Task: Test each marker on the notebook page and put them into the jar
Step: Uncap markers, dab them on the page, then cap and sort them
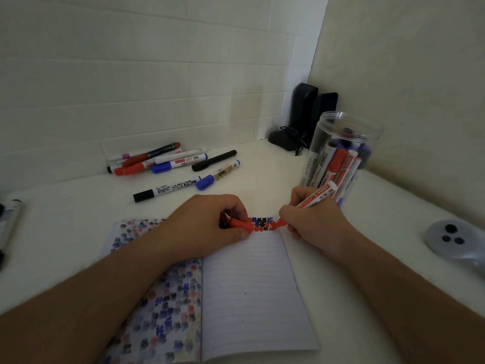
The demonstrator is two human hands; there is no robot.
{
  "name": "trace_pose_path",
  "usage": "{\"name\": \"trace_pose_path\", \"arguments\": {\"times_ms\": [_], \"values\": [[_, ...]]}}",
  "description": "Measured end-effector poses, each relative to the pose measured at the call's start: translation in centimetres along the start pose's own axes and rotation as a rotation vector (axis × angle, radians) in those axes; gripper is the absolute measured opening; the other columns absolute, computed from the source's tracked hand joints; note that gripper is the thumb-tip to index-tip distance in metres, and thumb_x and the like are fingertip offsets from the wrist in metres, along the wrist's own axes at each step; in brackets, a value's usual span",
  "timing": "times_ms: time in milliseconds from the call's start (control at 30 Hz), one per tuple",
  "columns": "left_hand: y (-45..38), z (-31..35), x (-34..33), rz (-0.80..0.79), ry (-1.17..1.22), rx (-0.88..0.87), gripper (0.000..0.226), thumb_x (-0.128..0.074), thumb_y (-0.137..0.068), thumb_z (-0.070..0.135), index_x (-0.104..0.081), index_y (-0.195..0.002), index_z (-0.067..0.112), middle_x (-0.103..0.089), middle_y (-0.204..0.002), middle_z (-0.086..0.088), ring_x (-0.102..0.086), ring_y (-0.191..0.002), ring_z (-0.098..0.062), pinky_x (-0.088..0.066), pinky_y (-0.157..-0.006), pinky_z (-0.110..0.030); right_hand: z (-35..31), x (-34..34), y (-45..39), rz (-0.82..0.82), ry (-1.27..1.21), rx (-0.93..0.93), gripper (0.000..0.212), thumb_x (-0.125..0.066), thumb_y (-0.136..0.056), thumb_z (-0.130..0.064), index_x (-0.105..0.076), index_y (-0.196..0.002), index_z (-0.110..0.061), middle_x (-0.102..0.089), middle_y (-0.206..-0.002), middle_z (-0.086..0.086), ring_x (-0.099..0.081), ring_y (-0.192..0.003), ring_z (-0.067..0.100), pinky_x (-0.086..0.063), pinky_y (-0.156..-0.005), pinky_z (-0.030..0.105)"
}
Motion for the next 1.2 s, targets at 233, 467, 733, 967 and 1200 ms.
{"name": "trace_pose_path", "arguments": {"times_ms": [233,467,733,967,1200], "values": [[0.1,0.1,0.1,0.004,0.004,-0.003,0.019,-0.075,-0.085,0.049,-0.065,-0.100,0.043,-0.067,-0.096,0.024,-0.059,-0.094,0.009,-0.049,-0.082,-0.014,0.0,-0.1,0.1,-0.013,0.008,0.037,0.026,-0.072,-0.084,-0.003,-0.053,-0.067,-0.007,-0.065,-0.059,0.015,-0.060,-0.048,0.020,-0.050,-0.049,0.026],[0.1,0.2,0.1,0.000,-0.007,0.001,0.020,-0.074,-0.085,0.050,-0.065,-0.101,0.043,-0.067,-0.097,0.023,-0.060,-0.094,0.007,-0.049,-0.083,-0.014,0.3,0.1,-0.1,0.006,-0.027,0.007,0.027,-0.072,-0.086,-0.004,-0.053,-0.066,-0.009,-0.065,-0.061,0.015,-0.060,-0.049,0.020,-0.050,-0.050,0.025],[0.1,0.1,0.1,0.003,0.008,0.002,0.018,-0.072,-0.087,0.048,-0.065,-0.103,0.043,-0.068,-0.099,0.023,-0.060,-0.095,0.007,-0.049,-0.083,-0.014,0.2,-0.1,-0.1,-0.024,-0.007,0.018,0.029,-0.070,-0.083,-0.002,-0.048,-0.065,-0.009,-0.061,-0.060,0.017,-0.056,-0.048,0.021,-0.047,-0.047,0.023],[0.1,0.3,0.1,0.076,0.079,0.052,0.015,-0.057,-0.100,0.042,-0.060,-0.114,0.045,-0.067,-0.103,0.023,-0.060,-0.099,0.008,-0.043,-0.083,-0.009,-0.6,0.4,0.1,0.009,-0.364,0.097,0.025,-0.066,-0.091,0.006,-0.053,-0.074,-0.008,-0.053,-0.056,0.007,-0.043,-0.046,0.016,-0.038,-0.042,0.023],[0.2,0.9,0.3,0.093,0.104,0.021,0.016,-0.049,-0.104,0.037,-0.059,-0.117,0.040,-0.073,-0.101,0.020,-0.065,-0.095,0.010,-0.051,-0.089,-0.019,-0.9,-0.6,0.6,-0.109,-0.534,0.160,0.025,-0.067,-0.096,0.001,-0.056,-0.074,-0.008,-0.056,-0.061,0.013,-0.046,-0.049,0.020,-0.038,-0.043,0.025]]}}
Point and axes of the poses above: each hand's wrist, its own y-axis away from the middle knuckle, its own x-axis out of the back of the hand, z = x × y, the point moved 1 cm from there along -y, towards the middle knuckle
